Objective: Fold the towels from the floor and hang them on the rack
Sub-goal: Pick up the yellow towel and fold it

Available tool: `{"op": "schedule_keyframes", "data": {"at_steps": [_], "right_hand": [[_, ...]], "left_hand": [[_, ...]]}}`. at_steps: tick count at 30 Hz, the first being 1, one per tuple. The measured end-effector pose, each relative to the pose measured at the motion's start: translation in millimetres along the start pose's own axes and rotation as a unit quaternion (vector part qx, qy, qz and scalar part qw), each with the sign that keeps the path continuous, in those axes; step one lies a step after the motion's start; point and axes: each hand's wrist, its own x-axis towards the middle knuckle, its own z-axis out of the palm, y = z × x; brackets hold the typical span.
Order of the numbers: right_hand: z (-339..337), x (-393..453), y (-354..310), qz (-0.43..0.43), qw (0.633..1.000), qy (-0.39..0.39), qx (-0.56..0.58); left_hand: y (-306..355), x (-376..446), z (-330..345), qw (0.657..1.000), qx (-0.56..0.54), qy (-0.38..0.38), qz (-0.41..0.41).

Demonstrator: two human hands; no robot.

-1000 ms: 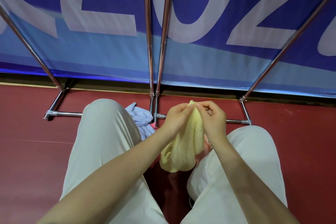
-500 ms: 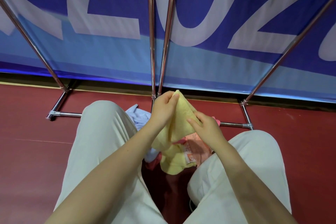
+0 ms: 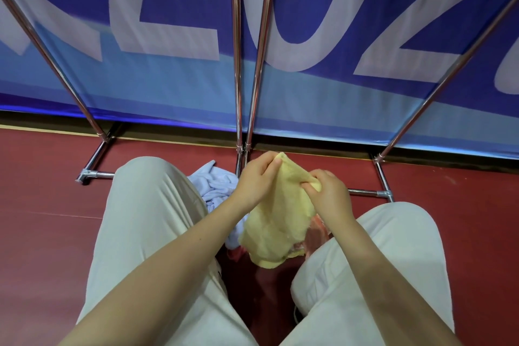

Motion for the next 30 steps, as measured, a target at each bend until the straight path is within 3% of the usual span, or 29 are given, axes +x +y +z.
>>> {"op": "schedule_keyframes", "data": {"at_steps": [5,9,12,17,22,25,30], "right_hand": [[4.7,6.1,8.7,0.033,0.998,-0.005,-0.051],[4.3,7.0,8.0,0.063,0.990,-0.082,0.094],[3.7,5.0,1.4,0.045,0.981,-0.091,0.167],[0.2,6.6,-5.3,0.077,0.944,-0.064,0.314],[-6.1,3.5,-10.4,0.108,0.883,-0.034,0.455],[-2.7,6.8,-8.6,0.146,0.869,-0.013,0.473],[5.3,12.1,-8.0,0.188,0.879,0.048,0.436]], "left_hand": [[4.3,-5.8,4.1,1.000,-0.025,-0.009,0.005],[7.9,-1.4,-0.5,0.996,-0.068,0.048,-0.034],[6.2,4.6,-5.5,0.987,-0.097,0.102,-0.082],[3.5,12.9,-17.0,0.966,-0.139,0.166,-0.143],[4.4,13.9,-18.8,0.962,-0.149,0.164,-0.157],[6.2,12.9,-17.8,0.964,-0.154,0.153,-0.156],[4.6,17.0,-14.8,0.946,-0.197,0.142,-0.213]]}}
